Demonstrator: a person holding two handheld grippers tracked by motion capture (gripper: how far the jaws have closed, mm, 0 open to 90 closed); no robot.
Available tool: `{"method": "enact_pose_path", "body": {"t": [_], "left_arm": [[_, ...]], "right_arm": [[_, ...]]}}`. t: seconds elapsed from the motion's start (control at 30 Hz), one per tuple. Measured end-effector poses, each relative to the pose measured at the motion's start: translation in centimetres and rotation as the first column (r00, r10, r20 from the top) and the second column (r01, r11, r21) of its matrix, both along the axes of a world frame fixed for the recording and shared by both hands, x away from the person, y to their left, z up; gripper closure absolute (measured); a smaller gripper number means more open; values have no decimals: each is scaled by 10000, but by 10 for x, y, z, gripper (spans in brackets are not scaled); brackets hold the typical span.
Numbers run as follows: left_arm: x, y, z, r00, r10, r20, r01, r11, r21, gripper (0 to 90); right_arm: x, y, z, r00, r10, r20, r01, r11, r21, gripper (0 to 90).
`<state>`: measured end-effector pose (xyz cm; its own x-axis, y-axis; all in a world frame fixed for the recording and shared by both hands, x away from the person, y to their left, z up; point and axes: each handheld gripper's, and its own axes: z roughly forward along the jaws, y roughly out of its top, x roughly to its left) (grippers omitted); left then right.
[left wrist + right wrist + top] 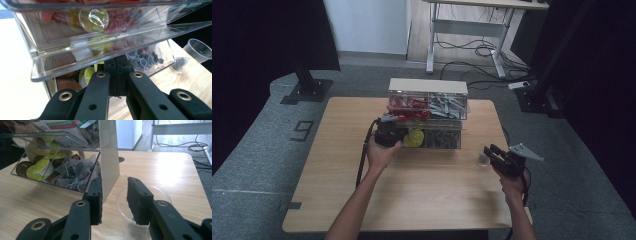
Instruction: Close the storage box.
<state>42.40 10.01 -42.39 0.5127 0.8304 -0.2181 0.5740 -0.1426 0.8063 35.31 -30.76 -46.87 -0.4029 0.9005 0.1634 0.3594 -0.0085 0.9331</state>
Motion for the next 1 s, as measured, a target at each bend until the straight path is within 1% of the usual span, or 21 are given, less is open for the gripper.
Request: {"method": "enact_pose_path", "body": {"t": [0.37, 0.5, 0.6, 0.77, 1.0], "left_arm": [[-3, -1, -9, 9999, -48, -121, 48, 10000, -11, 900], [-4, -1, -13, 9997, -63, -233, 63, 10000, 7, 900], [-5, -1, -15, 9996, -91, -267, 90, 10000, -38, 900], [-6, -2, -18, 9995, -79, -296, 79, 10000, -1, 900], [-8, -1, -24, 9991, -85, -413, 84, 10000, -15, 900]], "right_arm": [[-13, 9, -8, 9996, 268, -40, -269, 9996, -66, 631], [-16, 14, -12, 9991, 422, -92, -423, 9990, -118, 625], [-19, 18, -16, 9985, 532, -156, -534, 9985, -152, 621], [-23, 25, -21, 9970, 736, -253, -742, 9970, -236, 618], [-28, 28, -28, 9955, 828, -451, -839, 9962, -228, 618]]}}
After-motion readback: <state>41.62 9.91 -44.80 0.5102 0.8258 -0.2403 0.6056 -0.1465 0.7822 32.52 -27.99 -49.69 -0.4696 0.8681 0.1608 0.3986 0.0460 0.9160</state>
